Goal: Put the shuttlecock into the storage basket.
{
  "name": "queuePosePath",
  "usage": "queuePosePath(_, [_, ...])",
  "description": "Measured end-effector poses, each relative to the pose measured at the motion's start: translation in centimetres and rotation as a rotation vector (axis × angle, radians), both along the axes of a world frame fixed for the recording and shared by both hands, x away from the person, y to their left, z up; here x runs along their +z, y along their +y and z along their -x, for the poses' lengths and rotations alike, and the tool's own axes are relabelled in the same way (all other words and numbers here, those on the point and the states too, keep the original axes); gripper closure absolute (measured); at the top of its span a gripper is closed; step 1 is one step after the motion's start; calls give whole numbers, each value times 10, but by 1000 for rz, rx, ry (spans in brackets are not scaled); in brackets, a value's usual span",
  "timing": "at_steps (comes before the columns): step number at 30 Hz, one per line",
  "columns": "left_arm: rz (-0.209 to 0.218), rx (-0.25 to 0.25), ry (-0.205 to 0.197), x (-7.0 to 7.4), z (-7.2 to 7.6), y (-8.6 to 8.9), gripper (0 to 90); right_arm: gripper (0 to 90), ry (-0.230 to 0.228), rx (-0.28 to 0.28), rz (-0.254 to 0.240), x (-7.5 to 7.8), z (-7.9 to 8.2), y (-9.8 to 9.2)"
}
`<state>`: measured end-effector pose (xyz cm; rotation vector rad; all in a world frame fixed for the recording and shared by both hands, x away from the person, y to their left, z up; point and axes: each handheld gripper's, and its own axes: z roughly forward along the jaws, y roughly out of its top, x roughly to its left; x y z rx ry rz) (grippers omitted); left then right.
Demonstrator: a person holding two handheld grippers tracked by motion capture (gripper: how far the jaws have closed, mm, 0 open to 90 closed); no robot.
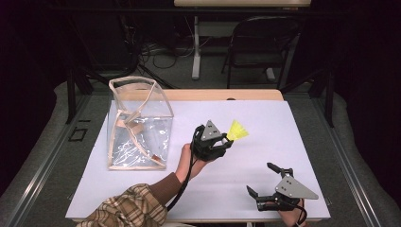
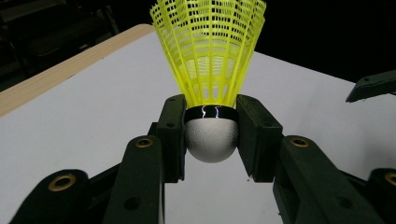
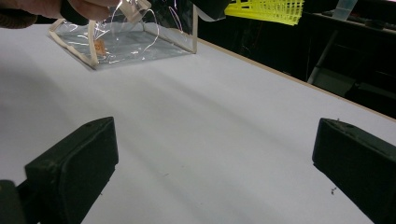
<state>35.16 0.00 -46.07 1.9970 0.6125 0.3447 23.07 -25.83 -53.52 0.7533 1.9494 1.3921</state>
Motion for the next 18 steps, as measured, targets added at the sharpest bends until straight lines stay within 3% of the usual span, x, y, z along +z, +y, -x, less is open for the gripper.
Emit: queuePosePath(18, [3, 20, -14, 5, -9, 10, 651, 0, 0, 1, 2, 0, 0, 0])
